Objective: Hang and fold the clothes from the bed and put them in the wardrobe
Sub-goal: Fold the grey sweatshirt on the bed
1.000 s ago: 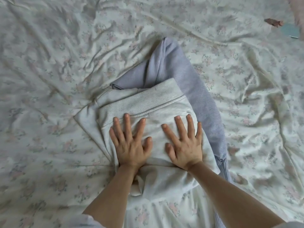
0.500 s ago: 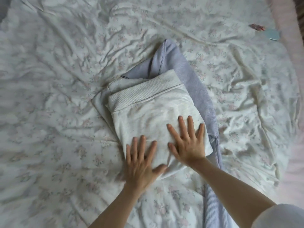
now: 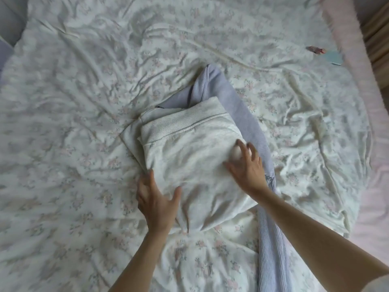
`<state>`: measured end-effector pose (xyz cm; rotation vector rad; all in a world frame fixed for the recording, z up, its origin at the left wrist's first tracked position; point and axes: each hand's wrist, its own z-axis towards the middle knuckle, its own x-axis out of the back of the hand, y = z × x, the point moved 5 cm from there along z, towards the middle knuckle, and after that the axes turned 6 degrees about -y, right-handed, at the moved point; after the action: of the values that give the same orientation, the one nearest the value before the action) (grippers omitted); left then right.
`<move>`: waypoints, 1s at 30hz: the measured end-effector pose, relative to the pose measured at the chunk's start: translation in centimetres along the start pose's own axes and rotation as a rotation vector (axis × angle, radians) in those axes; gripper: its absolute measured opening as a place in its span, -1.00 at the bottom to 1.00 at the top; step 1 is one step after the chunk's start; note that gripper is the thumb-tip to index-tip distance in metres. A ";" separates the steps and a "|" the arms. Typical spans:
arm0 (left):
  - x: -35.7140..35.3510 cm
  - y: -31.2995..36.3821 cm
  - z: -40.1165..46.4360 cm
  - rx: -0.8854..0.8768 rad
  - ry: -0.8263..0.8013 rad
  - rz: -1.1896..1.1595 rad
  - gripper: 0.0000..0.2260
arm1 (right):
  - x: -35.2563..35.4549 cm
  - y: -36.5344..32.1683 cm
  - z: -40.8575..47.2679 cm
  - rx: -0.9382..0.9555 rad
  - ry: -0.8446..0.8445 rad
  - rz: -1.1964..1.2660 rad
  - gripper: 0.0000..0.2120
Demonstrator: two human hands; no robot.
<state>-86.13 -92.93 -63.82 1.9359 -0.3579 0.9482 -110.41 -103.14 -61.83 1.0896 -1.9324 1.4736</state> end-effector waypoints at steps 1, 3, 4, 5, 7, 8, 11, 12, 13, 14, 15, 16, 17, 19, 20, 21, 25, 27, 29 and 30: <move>-0.4 -0.1 0.6 0.119 -0.045 -0.187 -0.18 | 0.2 0.3 0.8 -0.049 -0.027 0.061 -0.24; -1.3 0.2 1.7 0.227 -0.098 -0.455 -0.08 | 0.4 0.5 2.2 -0.081 -0.102 0.135 -0.16; -1.5 0.3 2.2 0.245 -0.094 -0.498 -0.06 | 0.6 0.6 2.8 -0.079 -0.135 0.170 -0.13; -1.6 0.2 2.7 0.255 -0.094 -0.514 -0.05 | 0.8 0.5 3.1 -0.083 -0.171 0.210 -0.10; -1.9 -0.6 3.6 0.297 -0.116 -0.526 -0.03 | 0.7 1.0 3.7 -0.123 -0.241 0.306 -0.04; -1.9 -0.8 4.0 0.335 -0.132 -0.545 -0.02 | 0.7 1.0 3.8 -0.147 -0.260 0.369 -0.03; -1.5 -1.5 4.9 0.453 -0.168 -0.621 0.02 | 0.6 -0.3 3.5 -0.183 -0.287 0.539 -0.24; -1.4 -1.5 4.7 0.470 -0.201 -0.623 0.05 | 0.8 -1.0 3.2 -0.178 -0.286 0.558 -0.35; -1.2 -1.2 4.2 0.478 -0.238 -0.615 0.07 | 1.1 -1.9 2.7 -0.164 -0.288 0.536 -0.43; -0.9 -0.8 3.6 0.477 -0.268 -0.592 0.08 | 1.4 -2.8 2.2 -0.137 -0.280 0.502 -0.48; -0.3 -0.2 3.1 0.458 -0.274 -0.568 0.08 | 1.9 -3.8 1.6 -0.099 -0.275 0.452 -0.51; 0.9 0.8 2.7 0.413 -0.255 -0.548 0.08 | 2.5 -5.0 1.1 -0.044 -0.274 0.396 -0.53; 2.4 2.0 2.6 0.344 -0.213 -0.527 0.08 | 3.2 -6.6 0.4 0.018 -0.286 0.319 -0.53; 7.1 5.5 2.6 0.043 -0.059 -0.366 0.09 | 5.1 -10.1 -1.0 0.162 -0.305 0.106 -0.48; 10.1 8.0 2.2 -0.177 0.004 -0.220 0.12 | 6.4 -12.4 -1.9 0.259 -0.302 -0.013 -0.45; 12.4 10.3 1.5 -0.397 0.044 -0.040 0.15 | 7.6 -14.6 -2.9 0.361 -0.292 -0.137 -0.43; 19.0 17.3 -2.3 -0.812 0.105 0.681 0.19 | 12.7 -23.1 -7.5 0.734 -0.230 -0.536 -0.44; 21.5 19.5 -4.8 -0.771 0.055 0.902 0.12 | 14.9 -25.9 -10.3 0.842 -0.206 -0.671 -0.44; 23.7 20.8 -7.5 -0.657 -0.051 0.929 -0.02 | 17.1 -28.1 -13.3 0.957 -0.152 -0.758 -0.44; 24.9 21.5 -8.9 -0.603 -0.078 0.887 -0.11 | 18.2 -29.0 -14.8 1.007 -0.121 -0.782 -0.47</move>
<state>-86.48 -93.80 -29.77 1.2256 -1.4436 1.1219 -98.58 -97.81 -26.87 2.0504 -0.5176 1.8678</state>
